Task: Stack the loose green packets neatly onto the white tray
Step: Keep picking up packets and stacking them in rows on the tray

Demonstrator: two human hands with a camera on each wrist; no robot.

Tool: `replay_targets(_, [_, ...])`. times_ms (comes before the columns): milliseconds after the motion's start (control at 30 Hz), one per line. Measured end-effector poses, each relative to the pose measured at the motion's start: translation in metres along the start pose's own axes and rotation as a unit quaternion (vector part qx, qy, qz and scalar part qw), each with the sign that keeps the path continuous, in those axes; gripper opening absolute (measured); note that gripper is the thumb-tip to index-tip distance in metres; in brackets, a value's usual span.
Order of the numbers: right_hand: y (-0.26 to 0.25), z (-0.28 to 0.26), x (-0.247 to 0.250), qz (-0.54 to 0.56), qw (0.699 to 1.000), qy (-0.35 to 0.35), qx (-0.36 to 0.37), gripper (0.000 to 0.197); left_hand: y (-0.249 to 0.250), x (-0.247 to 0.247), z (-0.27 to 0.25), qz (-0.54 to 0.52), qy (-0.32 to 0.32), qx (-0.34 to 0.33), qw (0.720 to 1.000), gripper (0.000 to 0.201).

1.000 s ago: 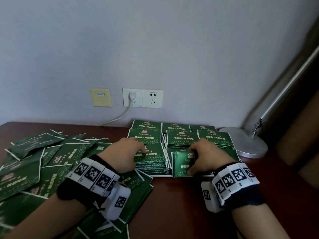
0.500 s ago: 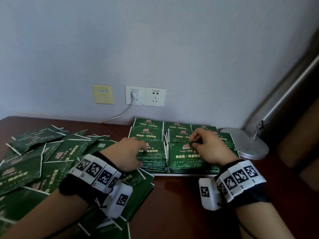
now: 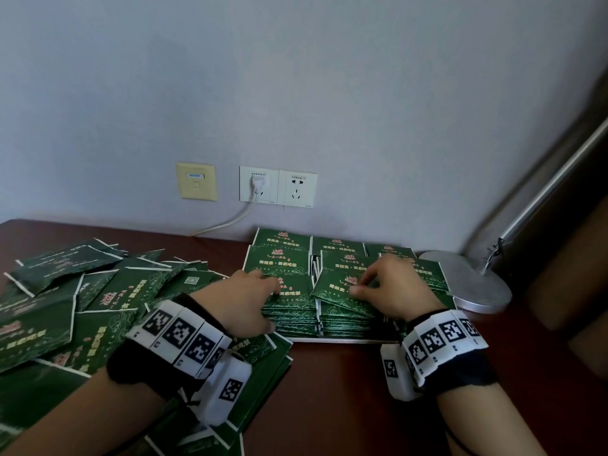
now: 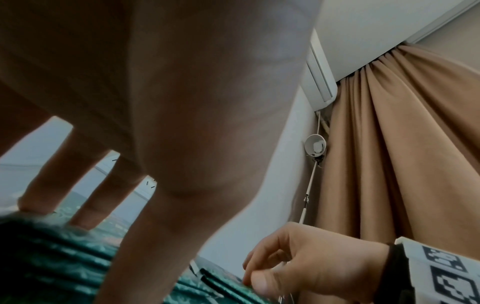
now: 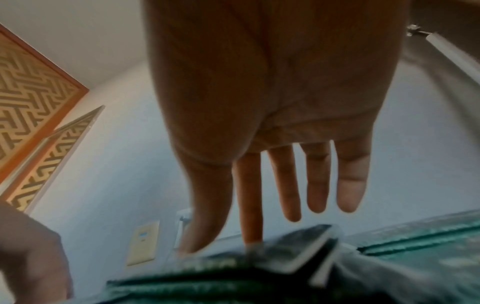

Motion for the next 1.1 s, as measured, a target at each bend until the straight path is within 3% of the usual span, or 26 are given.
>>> replay_targets(133, [-0.016,-0.012,0.0,-0.046,0.995,-0.082,0.029,0.053,0.001,0.001,-0.001,0.01,-0.007,-0.005,1.0,0.069])
replay_targets(633, [-0.029,-0.018,0.0,-0.045,0.987,-0.131,0.076,0.037,-0.004,0.023,-0.013,-0.035,-0.018,-0.01,0.999,0.074])
replay_targets(767, [-0.055,-0.025,0.018,-0.011,0.989,-0.107,0.105,0.04,-0.04,0.059,-0.03,-0.063,0.015,0.023,0.998,0.053])
replay_targets(867, [-0.087,-0.04,0.027,0.051,0.983,-0.107,0.138,0.035,-0.083,0.066,-0.045,-0.046,0.003,0.086,0.995,0.047])
replay_targets(967, [-0.122,-0.066,0.018,0.069,0.968,-0.165,0.177,0.037,-0.126,0.06,-0.057,-0.029,-0.03,0.149,0.988,0.046])
replay_targets(1100, [-0.16,-0.101,-0.015,0.053,0.933,-0.264,0.239,0.043,-0.168,0.06,-0.066,-0.023,-0.022,0.193,0.981,0.056])
Point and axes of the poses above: each hand's wrist, its own z-axis towards the middle knuckle, its own x-axis out of the back of the hand, y = z × x, the point moved 7 cm from there along z, towards the middle knuckle, and after that the axes turned 14 degrees about y, right-handed, at the moved point
